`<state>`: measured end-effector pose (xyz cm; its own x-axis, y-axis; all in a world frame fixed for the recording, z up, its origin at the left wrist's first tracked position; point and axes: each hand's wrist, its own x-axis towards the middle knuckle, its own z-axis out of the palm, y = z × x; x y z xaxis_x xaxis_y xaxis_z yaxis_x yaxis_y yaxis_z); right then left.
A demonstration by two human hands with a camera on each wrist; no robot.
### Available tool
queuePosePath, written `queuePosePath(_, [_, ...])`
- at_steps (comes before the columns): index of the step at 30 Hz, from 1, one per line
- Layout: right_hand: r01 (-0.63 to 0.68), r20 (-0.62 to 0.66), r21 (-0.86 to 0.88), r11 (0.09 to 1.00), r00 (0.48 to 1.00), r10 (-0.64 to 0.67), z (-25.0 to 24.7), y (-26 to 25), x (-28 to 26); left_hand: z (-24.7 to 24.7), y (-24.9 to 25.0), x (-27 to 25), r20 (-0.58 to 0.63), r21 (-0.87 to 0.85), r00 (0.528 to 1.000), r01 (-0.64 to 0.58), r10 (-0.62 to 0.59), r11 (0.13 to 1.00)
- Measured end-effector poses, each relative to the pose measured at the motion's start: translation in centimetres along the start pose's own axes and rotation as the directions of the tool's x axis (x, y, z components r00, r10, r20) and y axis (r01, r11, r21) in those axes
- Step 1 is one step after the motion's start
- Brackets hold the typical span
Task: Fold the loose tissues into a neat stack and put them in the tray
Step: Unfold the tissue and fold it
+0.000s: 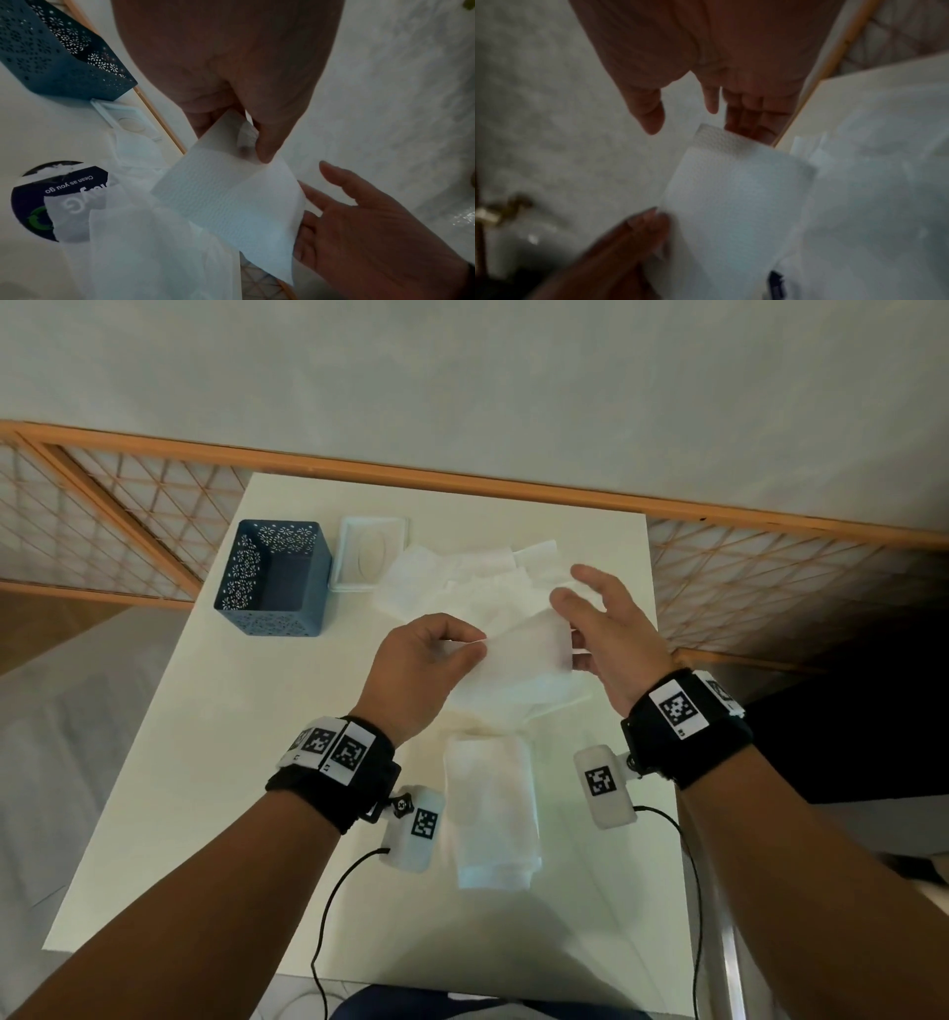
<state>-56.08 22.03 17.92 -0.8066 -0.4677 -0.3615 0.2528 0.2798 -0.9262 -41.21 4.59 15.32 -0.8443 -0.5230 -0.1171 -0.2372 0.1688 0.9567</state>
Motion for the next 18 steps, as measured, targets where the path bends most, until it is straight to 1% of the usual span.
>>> queuePosePath(1, [0.062,0.014,-0.128,0.990,0.998,-0.061,-0.2,0.2,-0.2,-0.1,0.0,0.0,-0.003,0.024,1.000,-0.007,0.007,1.000])
queuePosePath(2, [0.136,0.036,-0.272,0.953,0.991,-0.131,-0.4,0.4,-0.3,-0.2,-0.2,0.0,-0.005,0.054,1.000,-0.018,0.019,0.998])
queuePosePath(3, [0.210,0.077,-0.401,0.892,0.978,-0.195,-0.5,0.7,-0.6,-0.3,-0.3,0.1,0.000,0.101,0.999,-0.036,0.036,0.994])
queuePosePath(4, [0.272,0.132,-0.495,0.825,0.962,-0.239,-0.5,0.8,-0.8,-0.4,-0.4,0.1,0.015,0.154,0.998,-0.055,0.053,0.986])
queuePosePath(6, [0.364,0.239,-0.610,0.704,0.931,-0.275,0.0,1.1,-1.2,-0.4,-0.4,0.3,0.069,0.238,0.996,-0.071,0.056,0.969])
queuePosePath(9, [0.456,0.328,-0.734,0.503,0.887,-0.325,0.8,1.6,-1.4,-0.4,-0.1,0.4,0.117,0.293,0.991,-0.095,0.063,0.951])
queuePosePath(10, [0.474,0.341,-0.751,0.459,0.874,-0.346,1.1,1.8,-1.4,-0.4,-0.1,0.5,0.122,0.292,0.990,-0.105,0.072,0.951])
queuePosePath(11, [0.486,0.349,-0.756,0.437,0.866,-0.359,1.3,2.1,-1.5,-0.4,0.0,0.5,0.128,0.279,0.989,-0.105,0.071,0.955])
queuePosePath(13, [0.481,0.347,-0.754,0.448,0.870,-0.351,1.6,2.3,-1.7,-0.4,0.0,0.4,0.139,0.223,0.990,-0.064,0.033,0.973])
queuePosePath(14, [0.459,0.325,-0.740,0.492,0.884,-0.336,1.7,2.5,-1.9,-0.5,0.0,0.3,0.144,0.174,0.990,-0.024,-0.001,0.984])
queuePosePath(15, [0.418,0.284,-0.699,0.580,0.907,-0.311,1.7,2.5,-2.1,-0.5,0.0,0.3,0.151,0.117,0.988,0.027,-0.045,0.993])
queuePosePath(16, [0.362,0.238,-0.627,0.690,0.932,-0.273,1.7,2.7,-2.4,-0.7,0.0,0.2,0.150,0.063,0.985,0.074,-0.083,0.995])
queuePosePath(17, [0.301,0.193,-0.532,0.792,0.953,-0.233,1.7,2.9,-2.7,-0.8,-0.2,0.1,0.146,0.012,0.982,0.115,-0.116,0.993])
queuePosePath(18, [0.237,0.149,-0.431,0.871,0.970,-0.190,1.7,3.3,-3.0,-1.0,-0.6,0.0,0.146,-0.045,0.978,0.159,-0.151,0.986])
